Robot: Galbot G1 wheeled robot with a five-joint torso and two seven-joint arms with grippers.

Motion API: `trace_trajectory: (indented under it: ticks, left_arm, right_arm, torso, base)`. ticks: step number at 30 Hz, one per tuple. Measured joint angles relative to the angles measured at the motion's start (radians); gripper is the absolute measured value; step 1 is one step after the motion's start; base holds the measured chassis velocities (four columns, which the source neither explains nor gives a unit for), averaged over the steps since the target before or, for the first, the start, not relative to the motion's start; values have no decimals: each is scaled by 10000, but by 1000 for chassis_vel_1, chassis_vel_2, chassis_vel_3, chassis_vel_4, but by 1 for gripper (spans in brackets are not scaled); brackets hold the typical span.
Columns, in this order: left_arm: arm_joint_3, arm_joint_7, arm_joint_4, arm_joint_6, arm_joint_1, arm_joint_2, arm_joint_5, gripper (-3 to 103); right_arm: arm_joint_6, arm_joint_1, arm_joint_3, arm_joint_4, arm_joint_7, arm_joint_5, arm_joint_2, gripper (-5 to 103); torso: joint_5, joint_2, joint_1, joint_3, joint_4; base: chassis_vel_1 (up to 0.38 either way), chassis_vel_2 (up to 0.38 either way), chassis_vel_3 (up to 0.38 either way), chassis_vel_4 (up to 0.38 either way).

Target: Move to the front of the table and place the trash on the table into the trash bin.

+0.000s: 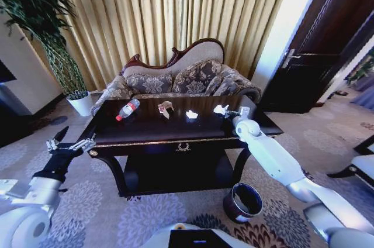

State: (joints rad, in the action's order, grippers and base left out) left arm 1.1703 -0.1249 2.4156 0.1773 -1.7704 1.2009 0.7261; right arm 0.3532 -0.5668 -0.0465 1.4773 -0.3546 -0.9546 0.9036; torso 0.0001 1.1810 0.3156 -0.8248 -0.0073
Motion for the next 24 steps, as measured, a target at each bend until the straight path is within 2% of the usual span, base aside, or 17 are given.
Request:
trace_trajectory:
  ticks: [5, 7, 8, 10, 17, 24]
  left_arm:
    - [-32, 0, -60, 1, 67, 9, 12, 100]
    - [-37, 1, -112, 8, 130, 11, 20, 100]
    - [-37, 1, -112, 8, 130, 11, 20, 100]
    - [-31, 3, -156, 12, 147, 19, 23, 100]
    - [-30, 4, -152, 15, 142, 38, 23, 100]
    - [-23, 5, -106, 20, 134, 25, 21, 100]
  right_arm:
    - [-284, -835, -673, 1231, 285, -101, -249, 0]
    - [-503, -1829, -1502, 2441, 519, -32, -573, 0]
    - [-503, -1829, -1502, 2441, 519, -32, -573, 0]
    - [-708, -2680, -2197, 3444, 592, 162, -849, 0]
    - [-1010, -3801, -3288, 4425, 614, 785, -996, 0]
    - [-1012, -4395, -3680, 4644, 613, 961, -1002, 0]
  torso:
    - [-2, 1, 0, 0, 1]
    - [-1, 1, 0, 1, -6]
    - [-1, 1, 0, 1, -6]
    - [-1, 1, 0, 2, -5]
    - [-1, 1, 0, 1, 0]
    - [0, 2, -1, 1, -1]
  base:
    - [0, 0, 0, 0]
    - [0, 0, 0, 0]
    - [0, 0, 0, 0]
    - [0, 0, 0, 0]
    - [0, 0, 0, 0]
    - [0, 0, 0, 0]
